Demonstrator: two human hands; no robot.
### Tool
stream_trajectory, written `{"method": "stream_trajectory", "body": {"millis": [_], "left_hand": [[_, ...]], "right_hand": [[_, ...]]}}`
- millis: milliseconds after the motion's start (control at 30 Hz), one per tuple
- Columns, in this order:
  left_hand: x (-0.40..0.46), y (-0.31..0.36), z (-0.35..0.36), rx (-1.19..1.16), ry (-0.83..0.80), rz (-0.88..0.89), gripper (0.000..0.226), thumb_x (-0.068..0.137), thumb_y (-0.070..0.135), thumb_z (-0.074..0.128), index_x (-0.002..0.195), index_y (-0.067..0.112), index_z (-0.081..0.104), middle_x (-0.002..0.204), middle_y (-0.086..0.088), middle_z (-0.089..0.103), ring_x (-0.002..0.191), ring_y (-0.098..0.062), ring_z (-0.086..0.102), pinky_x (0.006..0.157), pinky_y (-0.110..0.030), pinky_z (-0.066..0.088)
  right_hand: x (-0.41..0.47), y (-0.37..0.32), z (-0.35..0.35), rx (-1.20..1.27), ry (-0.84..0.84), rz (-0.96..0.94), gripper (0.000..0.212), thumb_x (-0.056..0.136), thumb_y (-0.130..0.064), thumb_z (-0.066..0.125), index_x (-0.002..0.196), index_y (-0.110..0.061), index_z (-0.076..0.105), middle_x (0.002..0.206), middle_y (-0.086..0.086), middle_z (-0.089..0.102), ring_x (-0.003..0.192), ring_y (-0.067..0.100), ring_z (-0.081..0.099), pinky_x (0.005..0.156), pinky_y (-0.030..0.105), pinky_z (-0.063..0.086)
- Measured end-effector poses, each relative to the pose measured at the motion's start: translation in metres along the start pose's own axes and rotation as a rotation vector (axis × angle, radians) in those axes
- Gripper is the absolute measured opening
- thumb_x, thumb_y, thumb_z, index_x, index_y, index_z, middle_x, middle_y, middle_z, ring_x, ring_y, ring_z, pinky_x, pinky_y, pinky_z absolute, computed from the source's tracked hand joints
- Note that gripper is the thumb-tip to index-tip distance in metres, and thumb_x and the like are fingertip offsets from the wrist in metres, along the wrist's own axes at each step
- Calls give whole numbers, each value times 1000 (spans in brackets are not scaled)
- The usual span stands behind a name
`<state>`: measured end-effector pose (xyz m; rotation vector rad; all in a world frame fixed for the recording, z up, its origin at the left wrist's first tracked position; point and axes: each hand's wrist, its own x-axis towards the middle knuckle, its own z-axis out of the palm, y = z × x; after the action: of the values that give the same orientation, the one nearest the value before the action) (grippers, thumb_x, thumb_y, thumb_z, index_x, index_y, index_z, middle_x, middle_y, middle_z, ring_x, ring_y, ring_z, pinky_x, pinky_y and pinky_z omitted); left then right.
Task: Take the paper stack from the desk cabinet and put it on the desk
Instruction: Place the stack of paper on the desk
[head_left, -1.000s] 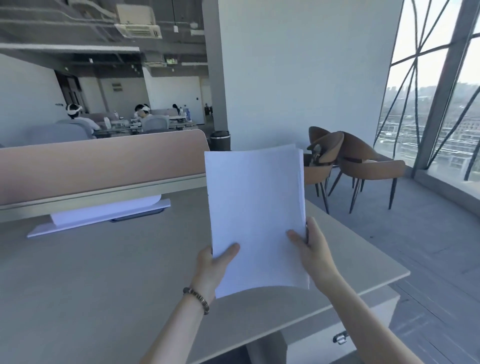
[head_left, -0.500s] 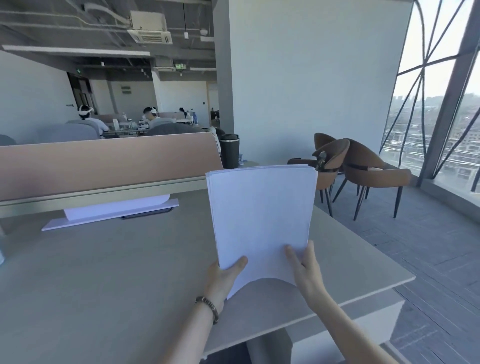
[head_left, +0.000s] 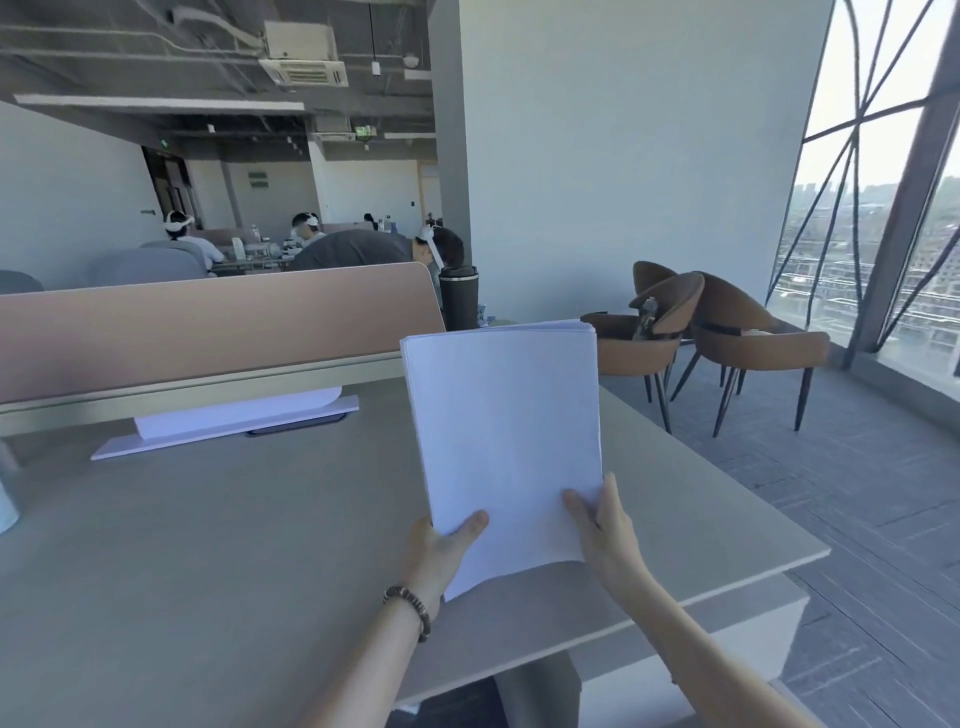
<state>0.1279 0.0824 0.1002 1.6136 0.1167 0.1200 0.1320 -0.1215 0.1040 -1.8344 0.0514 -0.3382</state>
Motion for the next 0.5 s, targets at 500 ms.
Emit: {"method": "stream_trajectory", "body": {"millis": [500], "left_hand": [[104, 4, 70, 327, 38, -176, 36, 63, 36, 81, 79, 5, 70, 77, -2, 73, 68, -23, 68, 60, -29, 53]], "right_hand": [[151, 29, -24, -298, -86, 293, 23, 77, -21, 60, 92, -5, 62, 91, 10, 67, 79, 28, 63, 59, 27, 46]]}}
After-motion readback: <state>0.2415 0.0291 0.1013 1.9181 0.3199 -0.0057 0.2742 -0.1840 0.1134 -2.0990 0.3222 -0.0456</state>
